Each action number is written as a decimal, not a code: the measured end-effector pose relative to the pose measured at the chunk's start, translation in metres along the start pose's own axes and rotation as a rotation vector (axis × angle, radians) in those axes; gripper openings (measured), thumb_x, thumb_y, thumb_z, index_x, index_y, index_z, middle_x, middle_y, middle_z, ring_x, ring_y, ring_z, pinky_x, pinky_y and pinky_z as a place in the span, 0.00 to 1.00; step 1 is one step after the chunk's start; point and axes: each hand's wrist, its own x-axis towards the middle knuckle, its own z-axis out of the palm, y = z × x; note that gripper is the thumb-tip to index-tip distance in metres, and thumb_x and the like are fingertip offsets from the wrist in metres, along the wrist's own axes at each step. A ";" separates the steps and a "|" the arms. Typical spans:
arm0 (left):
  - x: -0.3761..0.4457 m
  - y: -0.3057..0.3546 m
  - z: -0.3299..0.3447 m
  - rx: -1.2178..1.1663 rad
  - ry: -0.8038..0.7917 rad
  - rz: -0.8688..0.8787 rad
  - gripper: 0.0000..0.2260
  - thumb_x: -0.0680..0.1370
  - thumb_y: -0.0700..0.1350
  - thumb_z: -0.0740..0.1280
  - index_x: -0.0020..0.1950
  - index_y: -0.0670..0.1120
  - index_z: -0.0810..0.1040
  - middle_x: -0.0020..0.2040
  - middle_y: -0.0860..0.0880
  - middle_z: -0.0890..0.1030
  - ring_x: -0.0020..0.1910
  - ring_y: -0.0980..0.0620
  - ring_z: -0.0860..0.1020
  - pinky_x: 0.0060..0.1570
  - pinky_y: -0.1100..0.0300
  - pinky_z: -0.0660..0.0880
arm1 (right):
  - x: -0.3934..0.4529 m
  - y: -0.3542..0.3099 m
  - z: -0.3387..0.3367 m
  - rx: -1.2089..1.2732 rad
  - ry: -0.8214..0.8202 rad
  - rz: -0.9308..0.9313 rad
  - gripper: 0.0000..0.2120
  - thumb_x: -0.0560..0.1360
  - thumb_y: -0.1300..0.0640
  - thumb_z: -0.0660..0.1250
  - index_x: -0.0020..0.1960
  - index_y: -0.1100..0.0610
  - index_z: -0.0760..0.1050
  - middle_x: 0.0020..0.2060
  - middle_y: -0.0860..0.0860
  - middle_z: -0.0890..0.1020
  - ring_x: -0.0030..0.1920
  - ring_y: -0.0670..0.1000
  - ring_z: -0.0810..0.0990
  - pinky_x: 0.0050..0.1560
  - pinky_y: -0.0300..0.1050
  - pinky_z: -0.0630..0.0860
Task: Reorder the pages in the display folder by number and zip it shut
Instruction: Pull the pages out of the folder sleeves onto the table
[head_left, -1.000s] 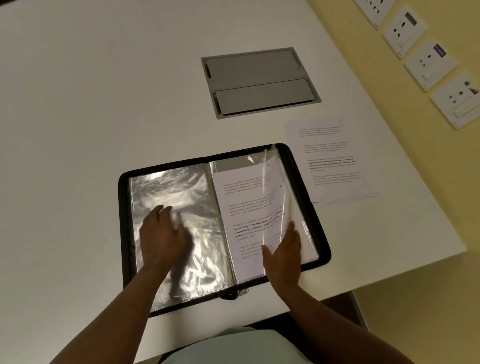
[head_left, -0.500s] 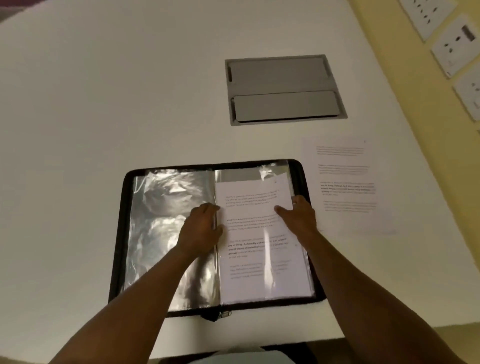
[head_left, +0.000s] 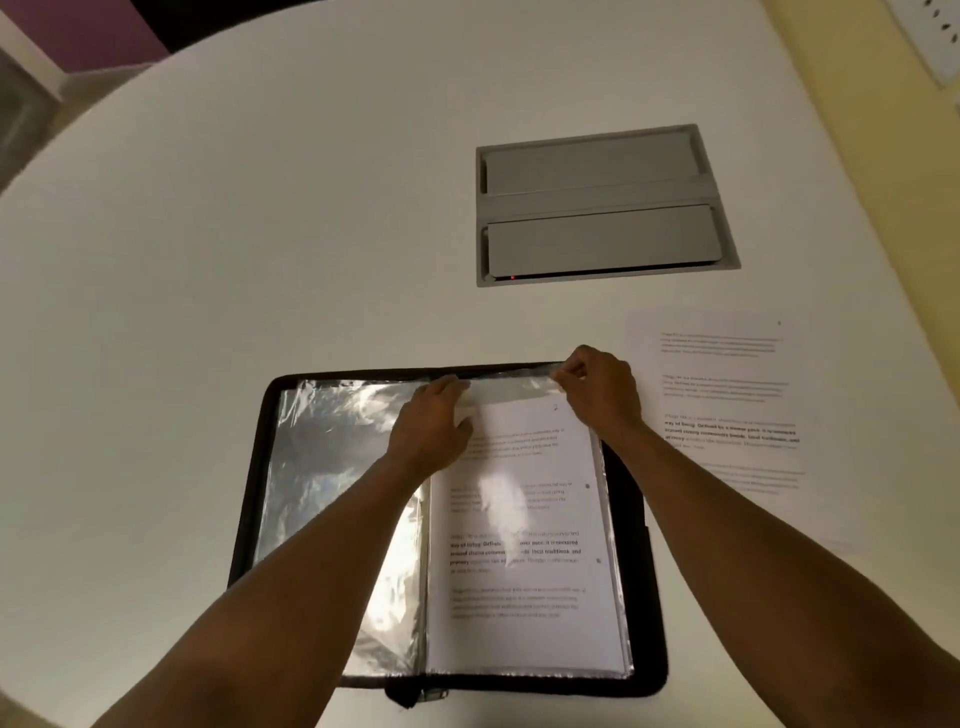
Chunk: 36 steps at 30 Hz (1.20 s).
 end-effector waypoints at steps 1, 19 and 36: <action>0.007 0.001 -0.001 -0.007 0.006 0.011 0.26 0.78 0.45 0.66 0.76 0.48 0.63 0.76 0.47 0.64 0.74 0.45 0.62 0.70 0.49 0.64 | 0.003 0.000 -0.001 -0.035 -0.008 -0.016 0.04 0.76 0.55 0.70 0.43 0.53 0.79 0.36 0.43 0.78 0.40 0.47 0.78 0.35 0.37 0.68; 0.046 -0.016 0.002 -0.128 0.117 0.355 0.07 0.78 0.38 0.65 0.50 0.42 0.83 0.48 0.47 0.84 0.47 0.48 0.81 0.47 0.55 0.77 | 0.012 -0.020 -0.018 -0.134 -0.165 -0.269 0.11 0.77 0.63 0.64 0.57 0.57 0.81 0.52 0.52 0.84 0.51 0.51 0.81 0.57 0.46 0.78; 0.043 -0.017 0.003 -0.137 0.124 0.449 0.03 0.75 0.43 0.71 0.47 0.45 0.80 0.45 0.49 0.81 0.46 0.51 0.74 0.40 0.58 0.71 | 0.054 -0.076 0.018 -0.405 -0.820 -0.173 0.09 0.77 0.65 0.64 0.48 0.55 0.82 0.43 0.50 0.84 0.36 0.42 0.83 0.41 0.34 0.77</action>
